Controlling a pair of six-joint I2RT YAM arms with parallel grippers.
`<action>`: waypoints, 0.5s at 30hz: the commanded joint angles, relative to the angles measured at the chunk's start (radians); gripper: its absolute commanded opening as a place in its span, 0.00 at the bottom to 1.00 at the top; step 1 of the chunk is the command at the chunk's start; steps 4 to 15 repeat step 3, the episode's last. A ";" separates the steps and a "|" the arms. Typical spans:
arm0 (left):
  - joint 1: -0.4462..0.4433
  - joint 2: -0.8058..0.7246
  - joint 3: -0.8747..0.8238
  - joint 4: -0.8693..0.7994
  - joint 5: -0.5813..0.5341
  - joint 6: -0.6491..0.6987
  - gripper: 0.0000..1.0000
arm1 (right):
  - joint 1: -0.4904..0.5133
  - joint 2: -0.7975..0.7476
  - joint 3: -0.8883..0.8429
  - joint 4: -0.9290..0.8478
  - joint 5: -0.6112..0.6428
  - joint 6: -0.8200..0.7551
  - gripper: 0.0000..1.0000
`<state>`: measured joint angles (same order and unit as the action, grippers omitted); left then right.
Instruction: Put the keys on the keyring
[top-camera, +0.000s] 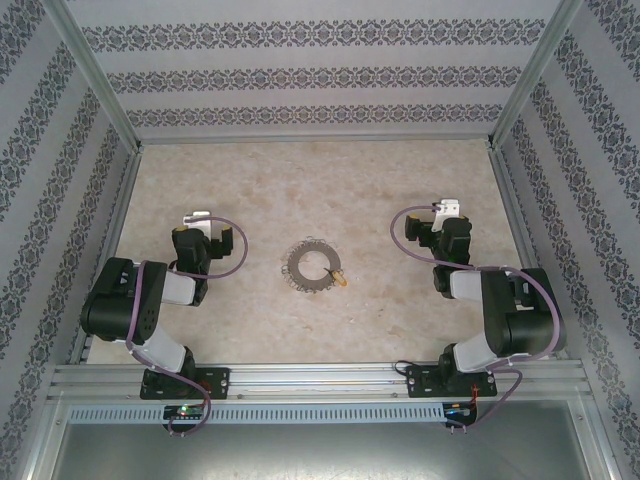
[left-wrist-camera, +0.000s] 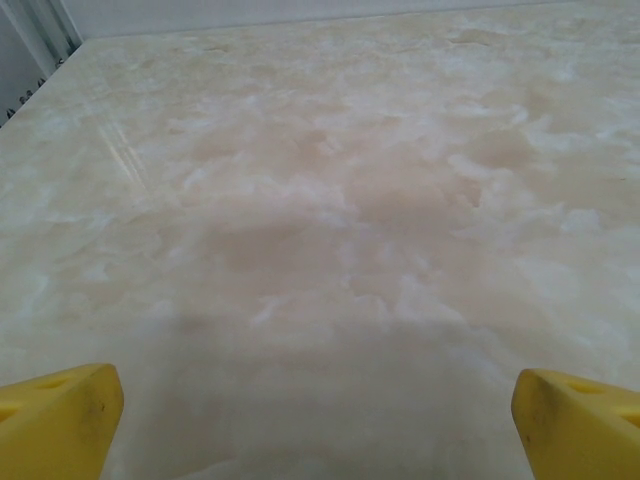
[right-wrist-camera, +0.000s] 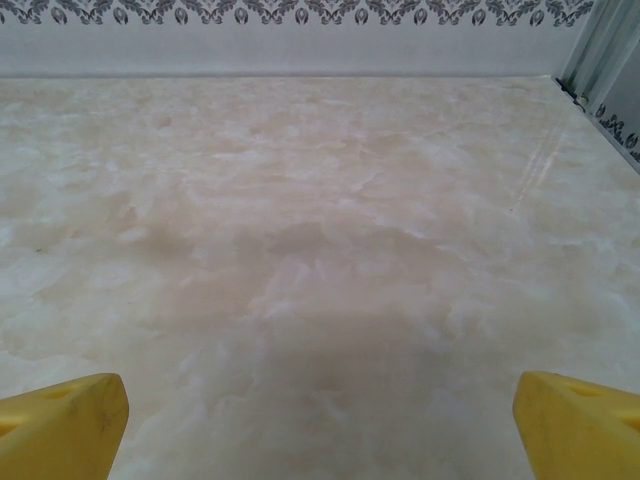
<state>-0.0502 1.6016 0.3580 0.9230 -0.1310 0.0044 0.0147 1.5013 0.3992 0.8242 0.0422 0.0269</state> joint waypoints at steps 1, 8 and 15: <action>0.015 -0.013 0.016 0.042 0.014 -0.003 1.00 | -0.006 0.009 0.003 0.038 -0.025 0.004 0.98; 0.015 -0.014 0.016 0.043 0.014 -0.003 1.00 | -0.003 0.006 -0.006 0.051 -0.029 -0.003 0.98; 0.015 -0.014 0.016 0.043 0.014 -0.003 1.00 | -0.003 0.006 -0.006 0.051 -0.029 -0.003 0.98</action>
